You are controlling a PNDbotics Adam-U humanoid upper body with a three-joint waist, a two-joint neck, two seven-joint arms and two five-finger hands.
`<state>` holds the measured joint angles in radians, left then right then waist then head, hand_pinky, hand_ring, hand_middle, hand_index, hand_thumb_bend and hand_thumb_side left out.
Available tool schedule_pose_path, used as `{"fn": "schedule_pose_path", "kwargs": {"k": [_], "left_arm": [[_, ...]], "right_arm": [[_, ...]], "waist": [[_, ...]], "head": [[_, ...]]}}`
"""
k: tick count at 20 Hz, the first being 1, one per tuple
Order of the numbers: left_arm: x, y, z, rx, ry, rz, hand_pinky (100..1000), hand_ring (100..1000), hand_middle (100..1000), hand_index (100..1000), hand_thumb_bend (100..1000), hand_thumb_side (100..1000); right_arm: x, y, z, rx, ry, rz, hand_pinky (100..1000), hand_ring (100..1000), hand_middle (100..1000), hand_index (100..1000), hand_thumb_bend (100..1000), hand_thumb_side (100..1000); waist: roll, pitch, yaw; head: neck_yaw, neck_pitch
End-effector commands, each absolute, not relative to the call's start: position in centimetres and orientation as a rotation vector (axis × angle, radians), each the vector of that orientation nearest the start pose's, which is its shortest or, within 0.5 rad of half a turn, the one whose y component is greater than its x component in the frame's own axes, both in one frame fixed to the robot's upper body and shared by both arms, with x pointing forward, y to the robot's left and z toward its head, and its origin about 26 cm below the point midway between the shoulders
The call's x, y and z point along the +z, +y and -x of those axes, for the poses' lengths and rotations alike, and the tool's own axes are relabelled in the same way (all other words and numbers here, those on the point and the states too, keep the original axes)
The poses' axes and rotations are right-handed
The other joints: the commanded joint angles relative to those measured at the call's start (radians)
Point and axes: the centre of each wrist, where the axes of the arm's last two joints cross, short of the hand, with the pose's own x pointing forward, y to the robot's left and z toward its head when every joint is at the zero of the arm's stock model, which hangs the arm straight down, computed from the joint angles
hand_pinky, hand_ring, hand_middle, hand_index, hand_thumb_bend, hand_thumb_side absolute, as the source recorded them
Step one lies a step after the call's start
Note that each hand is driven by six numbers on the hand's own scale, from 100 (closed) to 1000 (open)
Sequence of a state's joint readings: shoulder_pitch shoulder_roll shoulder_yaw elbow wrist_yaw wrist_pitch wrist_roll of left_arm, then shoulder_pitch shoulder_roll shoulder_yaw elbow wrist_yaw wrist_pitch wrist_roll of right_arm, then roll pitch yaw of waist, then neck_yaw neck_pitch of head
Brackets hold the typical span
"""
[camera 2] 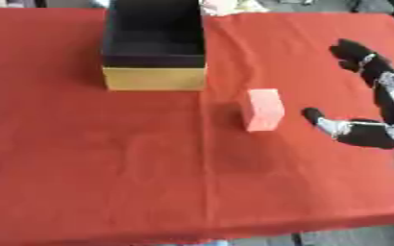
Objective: Pick up objects on the table and place them in the box.
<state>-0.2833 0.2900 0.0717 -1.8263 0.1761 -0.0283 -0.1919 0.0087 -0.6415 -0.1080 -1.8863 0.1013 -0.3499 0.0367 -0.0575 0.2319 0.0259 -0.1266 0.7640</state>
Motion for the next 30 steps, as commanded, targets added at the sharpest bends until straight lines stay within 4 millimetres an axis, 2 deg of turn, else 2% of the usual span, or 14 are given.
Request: {"fn": "schedule_pose_path", "kwargs": {"k": [1, 17, 25, 26, 27, 30], "left_arm": [[16.8, 28.6, -32.1, -0.387, -2.136, 0.074, 872, 998, 942, 933, 100, 356], [16.7, 28.4, -32.1, -0.407, -2.126, 0.087, 874, 997, 939, 934, 100, 361], [16.8, 28.2, -32.2, -0.422, -2.125, 0.096, 875, 998, 940, 935, 100, 359], [16.8, 28.1, -32.2, -0.423, -2.125, 0.099, 875, 998, 940, 935, 100, 358], [16.8, 28.1, -32.2, -0.426, -2.126, 0.1, 875, 998, 941, 935, 100, 358], [16.8, 28.0, -32.3, -0.431, -2.126, 0.103, 876, 999, 941, 935, 100, 357]], "right_arm": [[16.2, -37.7, -26.6, 0.884, -2.129, 0.566, 912, 919, 865, 963, 494, 184], [19.1, -38.2, -28.4, 1.193, -2.079, 0.532, 927, 914, 874, 960, 472, 192], [19.9, -38.2, -29.9, 1.331, -2.013, 0.481, 933, 913, 876, 959, 491, 197], [19.9, -38.2, -30.1, 1.346, -2.002, 0.475, 933, 914, 877, 959, 460, 163], [20.0, -38.3, -30.3, 1.358, -1.992, 0.47, 933, 914, 877, 959, 492, 199], [20.0, -38.5, -30.9, 1.384, -1.965, 0.46, 934, 914, 876, 959, 491, 198]], "waist": [[0.0, -0.015, 0.001], [-0.01, -0.02, 0.017], [-0.013, -0.016, 0.028], [-0.013, -0.016, 0.029], [-0.013, -0.015, 0.031], [-0.012, -0.014, 0.036]], "head": [[-0.006, 0.006], [-0.02, 0.006], [-0.031, 0.006], [-0.032, 0.006], [-0.033, 0.006], [-0.037, 0.006]]}}
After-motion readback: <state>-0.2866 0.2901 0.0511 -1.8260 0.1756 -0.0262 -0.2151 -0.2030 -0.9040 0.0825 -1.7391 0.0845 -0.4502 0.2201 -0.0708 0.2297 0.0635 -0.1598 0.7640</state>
